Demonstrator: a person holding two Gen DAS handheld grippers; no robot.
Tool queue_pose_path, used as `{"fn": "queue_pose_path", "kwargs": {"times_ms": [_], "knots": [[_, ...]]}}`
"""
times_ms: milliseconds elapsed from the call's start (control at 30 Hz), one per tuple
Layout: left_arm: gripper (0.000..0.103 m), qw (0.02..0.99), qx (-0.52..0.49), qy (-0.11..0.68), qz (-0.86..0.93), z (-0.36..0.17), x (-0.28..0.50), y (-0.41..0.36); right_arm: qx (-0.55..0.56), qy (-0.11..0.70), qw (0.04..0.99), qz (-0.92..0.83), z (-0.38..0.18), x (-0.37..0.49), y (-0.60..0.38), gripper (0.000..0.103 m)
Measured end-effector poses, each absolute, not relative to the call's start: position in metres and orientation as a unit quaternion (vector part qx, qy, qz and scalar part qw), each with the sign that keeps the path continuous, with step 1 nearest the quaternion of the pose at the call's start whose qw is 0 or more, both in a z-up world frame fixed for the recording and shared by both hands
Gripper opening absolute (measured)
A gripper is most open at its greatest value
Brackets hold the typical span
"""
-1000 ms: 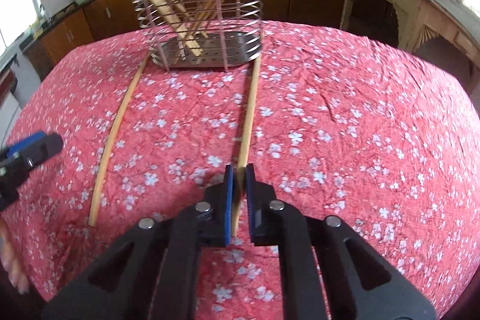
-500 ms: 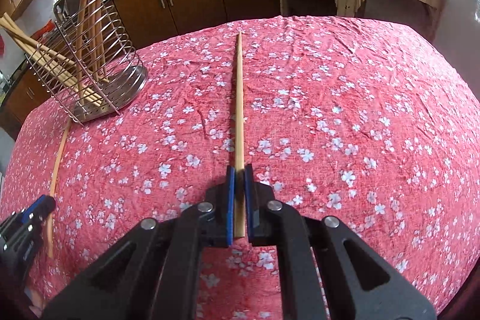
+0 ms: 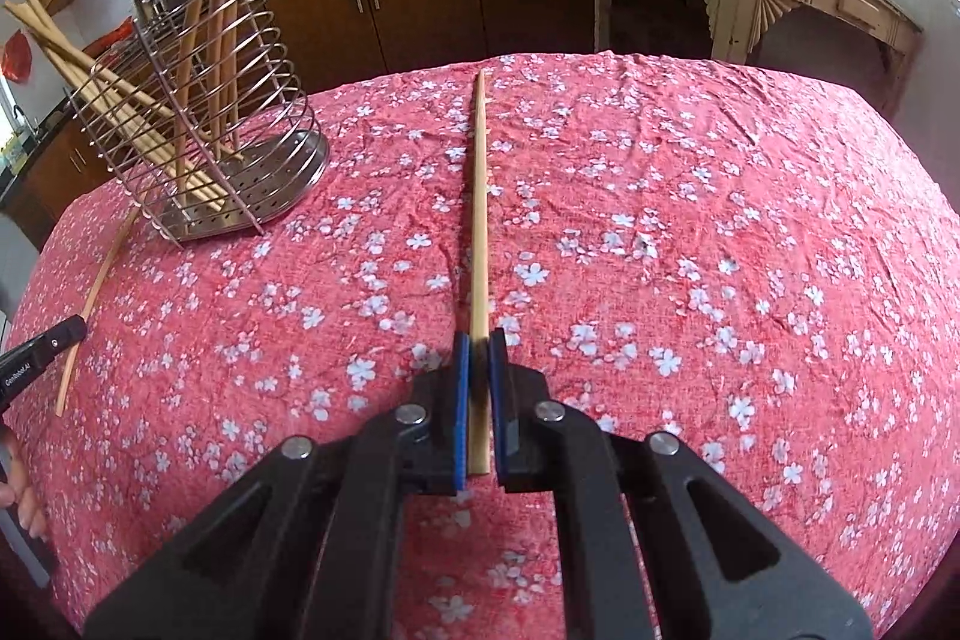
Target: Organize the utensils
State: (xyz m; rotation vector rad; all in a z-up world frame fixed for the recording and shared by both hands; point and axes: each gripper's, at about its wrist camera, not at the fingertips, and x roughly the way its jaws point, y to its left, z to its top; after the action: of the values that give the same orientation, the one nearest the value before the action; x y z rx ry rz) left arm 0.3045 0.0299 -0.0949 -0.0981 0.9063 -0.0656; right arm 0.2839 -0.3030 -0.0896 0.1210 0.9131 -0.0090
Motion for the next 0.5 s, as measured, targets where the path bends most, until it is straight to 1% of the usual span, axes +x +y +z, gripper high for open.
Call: {"fn": "queue_pose_path", "kwargs": {"times_ms": [100,167,200,233,267,300,367,500], "knots": [[0.008,0.899,-0.044,0.434,-0.044,-0.093,0.286,0.038,0.064,0.444,0.894,0.006,-0.088,0.274,-0.303,0.01],[0.009,0.899,-0.037,0.434,-0.054,-0.095,0.268,0.039,0.067,0.446,0.892,0.013,-0.088,0.269,-0.303,0.017],[0.014,0.898,-0.033,0.435,-0.057,-0.096,0.262,0.04,0.066,0.445,0.893,0.015,-0.088,0.266,-0.303,0.017],[0.015,0.901,-0.023,0.429,-0.059,-0.098,0.254,0.039,0.064,0.444,0.893,0.016,-0.089,0.263,-0.302,0.018],[0.023,0.902,-0.015,0.427,-0.058,-0.098,0.248,0.038,0.058,0.442,0.895,0.016,-0.089,0.26,-0.301,0.018],[0.034,0.903,-0.014,0.425,-0.062,-0.098,0.245,0.038,0.054,0.44,0.896,0.014,-0.089,0.258,-0.3,0.018],[0.045,0.905,-0.014,0.422,-0.06,-0.096,0.242,0.039,0.036,0.428,0.903,0.009,-0.091,0.254,-0.295,0.018],[0.045,0.903,-0.034,0.424,-0.064,-0.096,0.24,0.046,0.03,0.426,0.904,0.008,-0.091,0.253,-0.294,0.018]]}}
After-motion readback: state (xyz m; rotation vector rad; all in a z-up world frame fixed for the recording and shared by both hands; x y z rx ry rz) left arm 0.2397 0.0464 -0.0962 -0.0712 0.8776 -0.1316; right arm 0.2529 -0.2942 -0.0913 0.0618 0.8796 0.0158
